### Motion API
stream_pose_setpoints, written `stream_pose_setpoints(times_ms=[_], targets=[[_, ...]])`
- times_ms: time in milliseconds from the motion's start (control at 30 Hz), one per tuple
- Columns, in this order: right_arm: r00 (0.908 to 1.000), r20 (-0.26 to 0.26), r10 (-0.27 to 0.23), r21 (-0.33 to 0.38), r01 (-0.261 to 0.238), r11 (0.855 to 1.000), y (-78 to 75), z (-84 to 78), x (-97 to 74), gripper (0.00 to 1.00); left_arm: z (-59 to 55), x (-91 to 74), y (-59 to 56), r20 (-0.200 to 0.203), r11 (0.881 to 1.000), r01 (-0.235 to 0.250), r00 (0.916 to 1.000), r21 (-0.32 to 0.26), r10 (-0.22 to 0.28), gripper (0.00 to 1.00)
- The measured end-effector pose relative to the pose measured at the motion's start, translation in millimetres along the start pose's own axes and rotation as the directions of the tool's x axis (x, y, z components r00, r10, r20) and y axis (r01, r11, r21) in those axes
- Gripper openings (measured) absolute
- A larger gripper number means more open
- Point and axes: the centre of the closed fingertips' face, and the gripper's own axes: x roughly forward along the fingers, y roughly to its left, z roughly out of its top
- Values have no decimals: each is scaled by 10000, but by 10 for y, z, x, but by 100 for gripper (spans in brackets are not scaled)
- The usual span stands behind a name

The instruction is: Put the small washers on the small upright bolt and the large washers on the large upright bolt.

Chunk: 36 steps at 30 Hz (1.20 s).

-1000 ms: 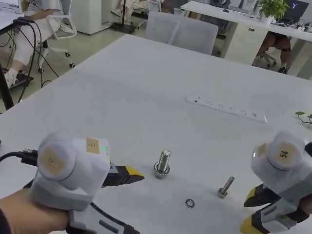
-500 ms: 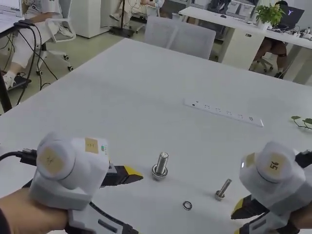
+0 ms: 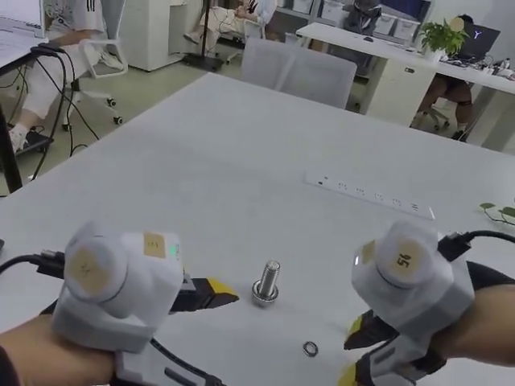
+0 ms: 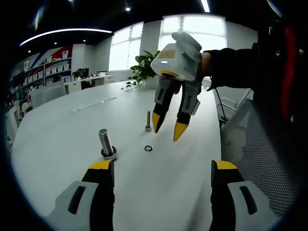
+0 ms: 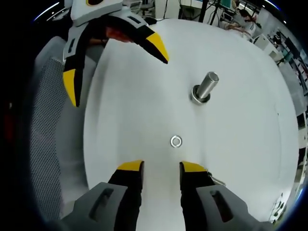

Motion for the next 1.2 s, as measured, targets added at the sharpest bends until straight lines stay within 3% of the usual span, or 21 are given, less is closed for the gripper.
stream_pose_setpoints(times_ms=[400, 1200], targets=[[10000, -29, 5, -347, -6, 9994, -117, 179, 188, 26, -14, 17, -17, -119, 9999, 103, 9999, 1, -103, 82], [9980, -629, -106, -846, 53, 9964, -214, 157, 345, 20, -10, 8, 4, -21, 10000, -11, 10000, -72, 11, 82]])
